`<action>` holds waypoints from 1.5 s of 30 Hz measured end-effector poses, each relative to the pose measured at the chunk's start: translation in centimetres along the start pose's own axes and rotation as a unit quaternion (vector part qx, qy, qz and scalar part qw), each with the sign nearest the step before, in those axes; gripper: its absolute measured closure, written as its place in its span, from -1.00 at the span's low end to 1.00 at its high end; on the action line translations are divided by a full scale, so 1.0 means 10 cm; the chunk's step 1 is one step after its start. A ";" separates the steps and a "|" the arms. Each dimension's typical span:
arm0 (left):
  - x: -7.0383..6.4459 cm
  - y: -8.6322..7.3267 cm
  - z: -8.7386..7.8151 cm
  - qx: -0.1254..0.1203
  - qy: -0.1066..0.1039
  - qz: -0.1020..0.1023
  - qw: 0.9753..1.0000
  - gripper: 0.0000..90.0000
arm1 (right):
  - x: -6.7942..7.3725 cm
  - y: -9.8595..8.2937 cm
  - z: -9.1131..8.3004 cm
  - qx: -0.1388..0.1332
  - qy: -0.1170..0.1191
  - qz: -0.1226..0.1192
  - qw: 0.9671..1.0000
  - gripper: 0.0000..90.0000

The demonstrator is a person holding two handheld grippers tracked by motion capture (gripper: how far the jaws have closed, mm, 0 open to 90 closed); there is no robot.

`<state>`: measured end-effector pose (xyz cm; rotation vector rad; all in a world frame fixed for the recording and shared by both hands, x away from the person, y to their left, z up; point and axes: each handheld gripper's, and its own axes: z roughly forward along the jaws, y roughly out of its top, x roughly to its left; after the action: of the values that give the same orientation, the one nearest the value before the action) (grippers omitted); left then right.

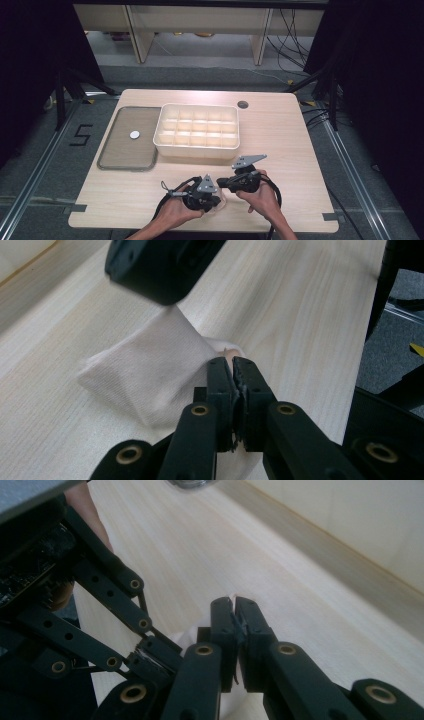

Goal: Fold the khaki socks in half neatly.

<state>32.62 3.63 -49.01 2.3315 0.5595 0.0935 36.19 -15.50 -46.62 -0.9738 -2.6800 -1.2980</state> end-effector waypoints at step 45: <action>0.09 -0.23 -0.16 -0.003 -0.005 -0.040 0.999 0.93 | 0.00 -0.09 0.10 0.046 -0.029 -0.012 0.998 0.88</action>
<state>32.22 6.45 -49.47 2.2996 0.6444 0.0456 35.94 -15.21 -47.96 -0.9878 -2.7749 -1.1545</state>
